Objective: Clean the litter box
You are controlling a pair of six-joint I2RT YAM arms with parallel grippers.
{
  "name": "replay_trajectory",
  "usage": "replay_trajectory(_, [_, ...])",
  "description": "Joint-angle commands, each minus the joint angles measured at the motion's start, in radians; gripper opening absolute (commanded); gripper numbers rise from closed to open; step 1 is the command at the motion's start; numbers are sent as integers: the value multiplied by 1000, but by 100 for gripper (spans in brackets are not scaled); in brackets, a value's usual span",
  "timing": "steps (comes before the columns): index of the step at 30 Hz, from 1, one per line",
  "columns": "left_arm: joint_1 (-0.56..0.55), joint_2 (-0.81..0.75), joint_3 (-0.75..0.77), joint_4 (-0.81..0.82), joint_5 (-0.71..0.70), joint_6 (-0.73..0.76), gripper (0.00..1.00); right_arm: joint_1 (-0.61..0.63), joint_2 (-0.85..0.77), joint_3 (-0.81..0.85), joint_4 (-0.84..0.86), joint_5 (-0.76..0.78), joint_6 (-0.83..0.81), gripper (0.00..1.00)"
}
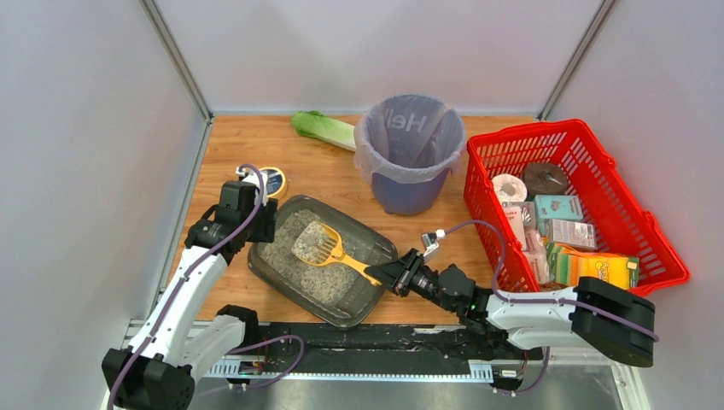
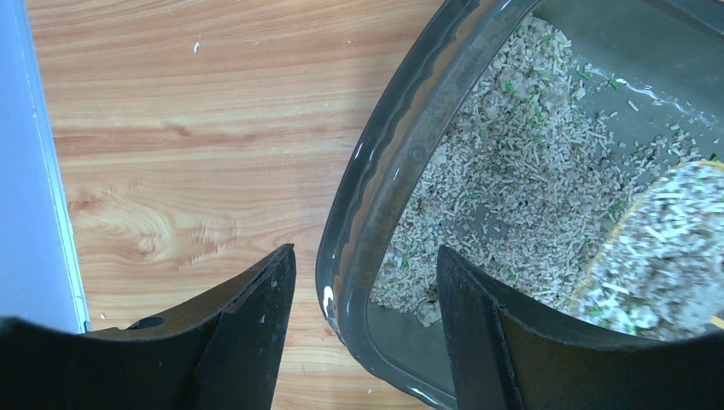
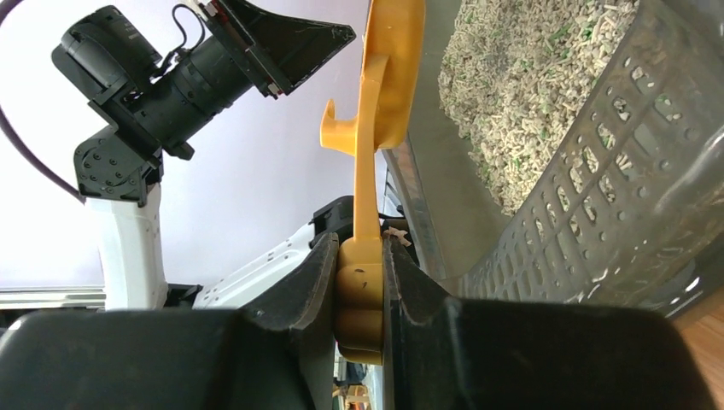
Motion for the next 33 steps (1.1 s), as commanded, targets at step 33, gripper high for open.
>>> replay_trajectory(33, [-2, -5, 0, 24, 16, 0, 70, -20, -41, 65, -1, -47, -75, 0])
